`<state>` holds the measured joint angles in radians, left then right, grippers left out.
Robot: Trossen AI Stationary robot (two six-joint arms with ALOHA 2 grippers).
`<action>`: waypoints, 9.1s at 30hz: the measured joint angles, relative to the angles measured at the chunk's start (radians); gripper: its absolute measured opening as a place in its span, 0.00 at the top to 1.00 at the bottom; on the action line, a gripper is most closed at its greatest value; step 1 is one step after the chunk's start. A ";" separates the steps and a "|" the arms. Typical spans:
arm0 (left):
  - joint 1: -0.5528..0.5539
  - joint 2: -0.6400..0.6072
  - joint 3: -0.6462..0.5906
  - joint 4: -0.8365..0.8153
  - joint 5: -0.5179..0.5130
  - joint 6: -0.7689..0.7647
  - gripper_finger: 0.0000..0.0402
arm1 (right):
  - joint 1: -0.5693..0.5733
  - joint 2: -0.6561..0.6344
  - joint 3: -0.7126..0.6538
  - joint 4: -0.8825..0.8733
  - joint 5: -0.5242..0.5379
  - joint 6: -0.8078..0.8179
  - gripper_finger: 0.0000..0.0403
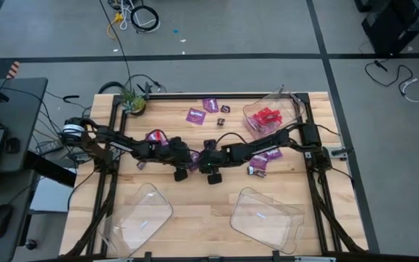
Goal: Sort candy
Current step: Put the violet candy into the bottom right transparent bin
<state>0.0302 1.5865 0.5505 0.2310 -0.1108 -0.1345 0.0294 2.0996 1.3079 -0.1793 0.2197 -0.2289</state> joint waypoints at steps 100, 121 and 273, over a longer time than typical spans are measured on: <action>0.055 -0.424 -0.255 0.523 -0.206 0.202 0.99 | 0.309 -0.610 -0.002 -0.643 -0.172 0.653 1.00; 0.055 -0.423 -0.255 0.525 -0.199 0.187 0.99 | 0.507 -0.514 -0.261 -0.710 -0.316 1.015 1.00; 0.056 -0.423 -0.255 0.483 -0.183 0.128 0.99 | 0.557 -0.314 -0.047 -0.621 -0.204 1.001 1.00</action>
<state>0.0860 1.1633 0.2958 0.7136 -0.2943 -0.0063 0.5863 1.7855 1.2609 -0.7998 0.0154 0.7724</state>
